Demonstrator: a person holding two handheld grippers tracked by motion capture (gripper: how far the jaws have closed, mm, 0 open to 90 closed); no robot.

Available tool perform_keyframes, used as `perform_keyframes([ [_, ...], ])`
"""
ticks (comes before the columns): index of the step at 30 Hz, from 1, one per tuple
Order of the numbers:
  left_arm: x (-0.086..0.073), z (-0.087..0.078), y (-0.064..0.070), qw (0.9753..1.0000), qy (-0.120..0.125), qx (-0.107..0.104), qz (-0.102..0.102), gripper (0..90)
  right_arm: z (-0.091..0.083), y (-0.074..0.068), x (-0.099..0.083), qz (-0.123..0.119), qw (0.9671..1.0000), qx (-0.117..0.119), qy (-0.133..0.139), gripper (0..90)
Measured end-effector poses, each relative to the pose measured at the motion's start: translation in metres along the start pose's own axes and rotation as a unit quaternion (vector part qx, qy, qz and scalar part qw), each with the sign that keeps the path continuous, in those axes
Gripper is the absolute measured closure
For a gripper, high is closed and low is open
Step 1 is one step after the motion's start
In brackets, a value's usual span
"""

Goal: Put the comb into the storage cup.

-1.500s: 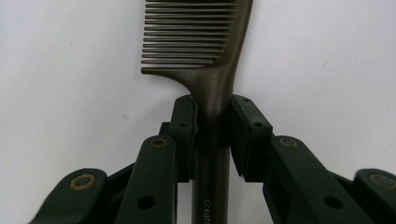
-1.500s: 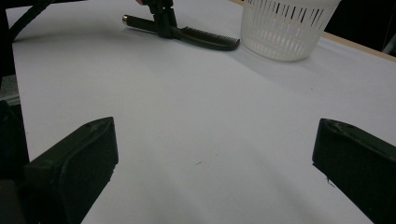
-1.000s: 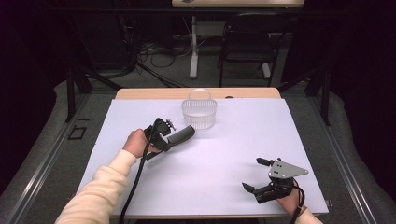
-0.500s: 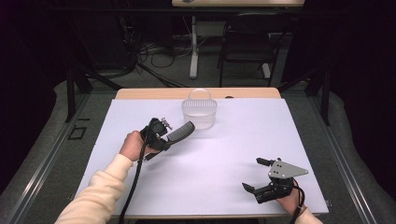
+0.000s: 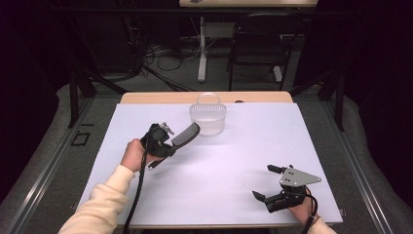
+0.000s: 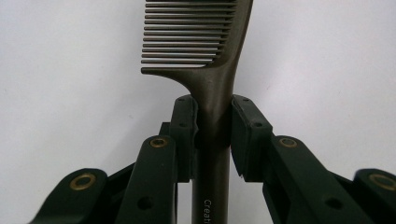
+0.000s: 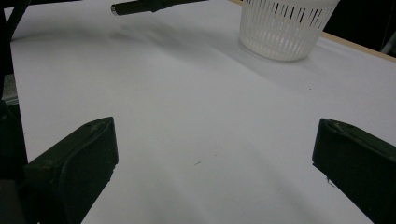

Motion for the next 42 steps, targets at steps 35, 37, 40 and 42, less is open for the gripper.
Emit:
perform_keyframes([
  [35,-0.011,-0.012,-0.003,0.9954,0.088,0.029,-0.025,72.3,0.0,0.0,0.0,0.0,1.0,-0.001,-0.006,0.0],
  [37,-0.011,-0.012,-0.003,0.995,0.092,0.032,-0.023,72.4,0.0,0.0,0.0,0.0,1.0,-0.001,-0.005,0.0],
  [40,-0.012,-0.013,-0.003,0.9937,0.103,0.035,-0.028,72.3,0.0,0.0,0.0,0.0,1.0,-0.001,-0.006,0.0],
  [42,-0.012,-0.014,-0.004,0.9932,0.107,0.036,-0.03,72.4,0.0,0.0,0.0,0.0,1.0,-0.001,-0.006,0.0],
])
Point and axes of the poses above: each handheld gripper's, and its own axes: z roughly forward along the jaws, x roughly out of its top, y roughly to its right, the point moved 2 cm from there along z, roughly forward along the jaws
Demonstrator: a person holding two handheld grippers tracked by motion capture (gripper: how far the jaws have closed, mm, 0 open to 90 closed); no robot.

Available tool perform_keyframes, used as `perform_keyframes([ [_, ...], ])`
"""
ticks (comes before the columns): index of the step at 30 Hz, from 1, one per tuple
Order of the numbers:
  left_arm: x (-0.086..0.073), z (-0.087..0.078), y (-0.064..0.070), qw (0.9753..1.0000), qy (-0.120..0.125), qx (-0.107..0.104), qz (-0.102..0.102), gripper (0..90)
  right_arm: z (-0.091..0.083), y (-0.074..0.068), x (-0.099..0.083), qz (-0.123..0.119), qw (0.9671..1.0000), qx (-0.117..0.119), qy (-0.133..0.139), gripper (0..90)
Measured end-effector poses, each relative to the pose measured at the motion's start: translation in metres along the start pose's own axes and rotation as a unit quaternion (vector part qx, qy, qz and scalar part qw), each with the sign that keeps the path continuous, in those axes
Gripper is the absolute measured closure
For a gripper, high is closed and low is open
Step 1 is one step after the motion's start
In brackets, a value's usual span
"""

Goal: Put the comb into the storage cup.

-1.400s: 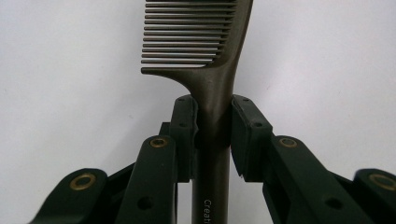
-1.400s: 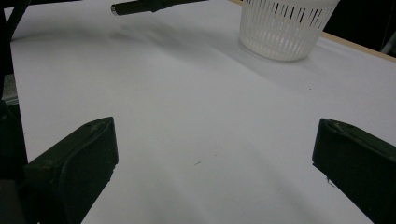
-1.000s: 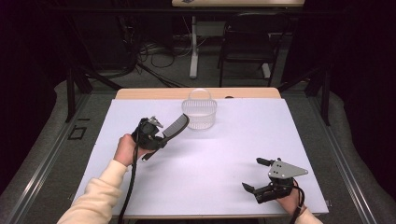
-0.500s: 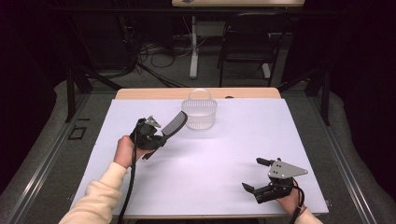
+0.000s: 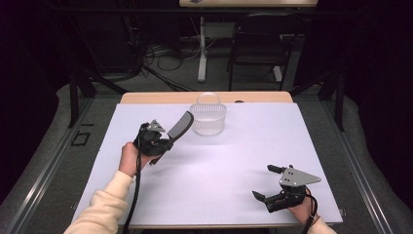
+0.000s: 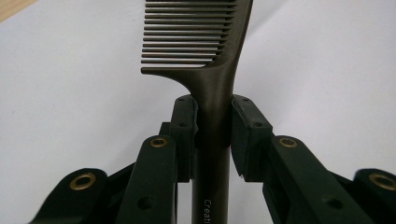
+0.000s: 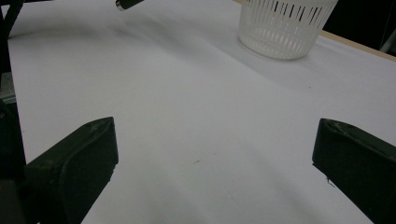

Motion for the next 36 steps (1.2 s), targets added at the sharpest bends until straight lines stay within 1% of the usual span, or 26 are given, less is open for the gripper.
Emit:
perform_keyframes([
  [5,-0.0005,-0.0017,0.0,0.9997,0.023,0.009,-0.005,72.4,0.0002,-0.0001,0.0,0.0,1.0,0.0,0.002,0.0],
  [10,-0.0018,-0.0021,-0.0003,0.9991,0.04,0.014,-0.009,72.4,0.0003,-0.0003,-0.0001,0.001,1.0,0.0,0.001,0.0],
  [15,-0.0032,-0.0008,-0.0003,0.9986,0.048,0.017,-0.012,72.3,-0.0001,-0.0002,-0.0003,0.002,1.0,0.0,-0.002,0.0],
  [22,-0.0037,0.0009,0.0005,0.9974,0.067,0.022,-0.015,72.3,0.0001,-0.0001,-0.0004,0.002,1.0,0.0,-0.001,0.0],
  [26,-0.0039,0.0023,0.0021,0.9968,0.074,0.027,-0.013,72.3,0.0,-0.0001,-0.0005,0.003,1.0,0.001,0.0,0.0],
  [29,-0.0035,0.0022,0.002,0.9961,0.081,0.032,-0.012,72.4,-0.0001,0.0,-0.0003,0.002,1.0,0.0,0.001,0.0],
  [32,-0.0031,0.0021,0.0015,0.9952,0.09,0.036,-0.016,72.4,-0.0002,0.0001,-0.0004,0.003,1.0,0.0,0.0,0.0],
  [36,-0.0029,0.002,0.001,0.9944,0.096,0.042,-0.015,72.3,-0.0001,0.0001,-0.0004,0.002,1.0,-0.001,0.001,0.0],
])
Point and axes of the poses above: each handheld gripper's, and its own axes: z roughly forward along the jaws, x roughly out of its top, y roughly to its right, the point moved 2 cm from there along z, roughly forward along the jaws
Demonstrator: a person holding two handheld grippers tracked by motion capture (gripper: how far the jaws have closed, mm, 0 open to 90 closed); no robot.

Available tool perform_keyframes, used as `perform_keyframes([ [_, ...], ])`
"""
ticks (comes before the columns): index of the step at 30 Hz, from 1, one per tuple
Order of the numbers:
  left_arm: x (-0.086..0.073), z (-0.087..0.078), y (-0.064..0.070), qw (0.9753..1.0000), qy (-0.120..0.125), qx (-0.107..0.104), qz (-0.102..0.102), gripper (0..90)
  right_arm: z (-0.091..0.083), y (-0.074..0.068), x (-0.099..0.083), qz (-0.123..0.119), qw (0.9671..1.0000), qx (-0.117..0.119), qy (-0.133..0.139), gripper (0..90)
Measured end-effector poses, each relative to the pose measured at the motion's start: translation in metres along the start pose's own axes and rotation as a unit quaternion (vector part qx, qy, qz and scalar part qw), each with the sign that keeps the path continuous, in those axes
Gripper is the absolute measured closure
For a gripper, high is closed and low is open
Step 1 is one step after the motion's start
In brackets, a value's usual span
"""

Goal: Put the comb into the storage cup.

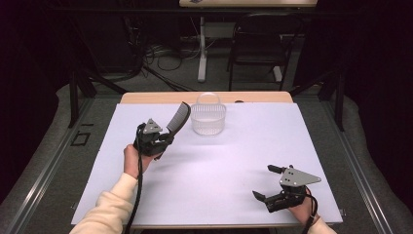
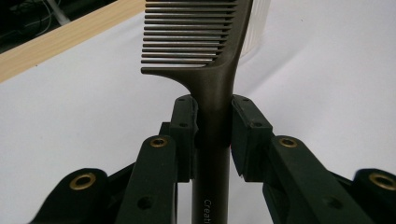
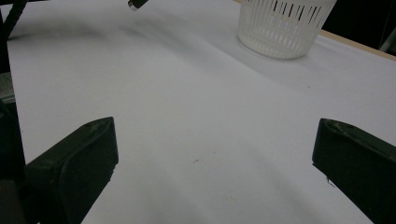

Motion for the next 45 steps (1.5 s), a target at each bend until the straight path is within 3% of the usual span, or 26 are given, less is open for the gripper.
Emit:
perform_keyframes([
  [18,0.009,0.004,0.002,0.9995,0.027,0.015,-0.002,72.4,0.0,0.0,0.0,-0.001,1.0,0.001,0.0,0.0],
  [45,0.025,0.012,0.003,0.9982,0.057,0.018,-0.009,72.4,0.001,0.0,0.0,0.0,1.0,0.001,-0.001,0.0],
])
Point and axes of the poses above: each handheld gripper's, and its own axes: z roughly forward along the jaws, x roughly out of its top, y roughly to its right, the point moved 2 cm from there along z, roughly forward along the jaws
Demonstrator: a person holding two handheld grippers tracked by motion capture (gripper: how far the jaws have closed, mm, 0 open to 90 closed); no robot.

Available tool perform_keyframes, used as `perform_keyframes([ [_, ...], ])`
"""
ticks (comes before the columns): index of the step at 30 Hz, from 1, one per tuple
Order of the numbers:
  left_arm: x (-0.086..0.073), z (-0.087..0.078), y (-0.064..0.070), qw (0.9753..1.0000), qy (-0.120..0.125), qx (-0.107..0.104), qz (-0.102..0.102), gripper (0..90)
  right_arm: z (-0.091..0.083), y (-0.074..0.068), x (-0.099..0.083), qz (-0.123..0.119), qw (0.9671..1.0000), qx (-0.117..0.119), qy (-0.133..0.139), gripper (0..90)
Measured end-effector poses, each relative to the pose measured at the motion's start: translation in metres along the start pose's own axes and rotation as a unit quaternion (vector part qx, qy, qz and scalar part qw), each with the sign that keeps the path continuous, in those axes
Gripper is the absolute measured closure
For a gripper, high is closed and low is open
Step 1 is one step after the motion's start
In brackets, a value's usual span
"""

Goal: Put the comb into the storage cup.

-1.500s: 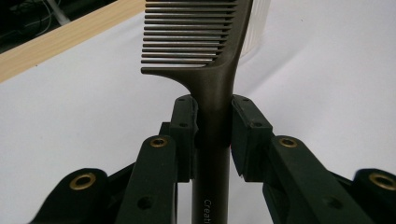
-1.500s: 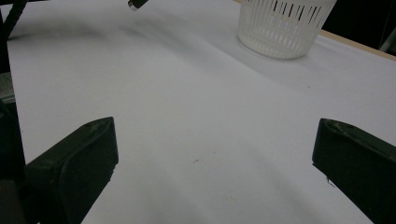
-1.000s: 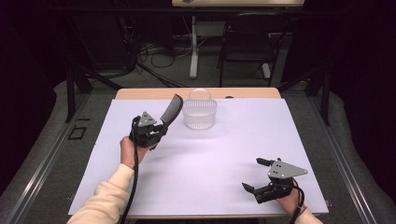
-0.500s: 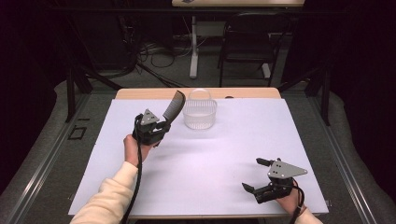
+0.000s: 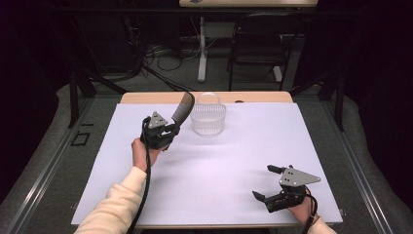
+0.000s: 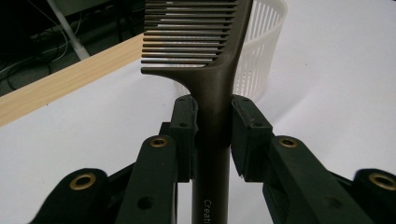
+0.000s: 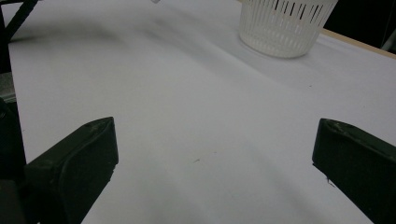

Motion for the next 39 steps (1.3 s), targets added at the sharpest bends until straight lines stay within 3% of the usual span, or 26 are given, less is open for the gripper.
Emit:
perform_keyframes([
  [39,0.022,0.006,-0.007,0.9998,0.015,0.012,-0.006,72.4,-0.001,0.0,0.0,0.0,1.0,-0.001,-0.001,0.0],
])
Point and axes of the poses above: each handheld gripper's, and its own axes: z roughly forward along the jaws, x roughly out of its top, y roughly to its right, the point moved 2 cm from there along z, roughly forward along the jaws
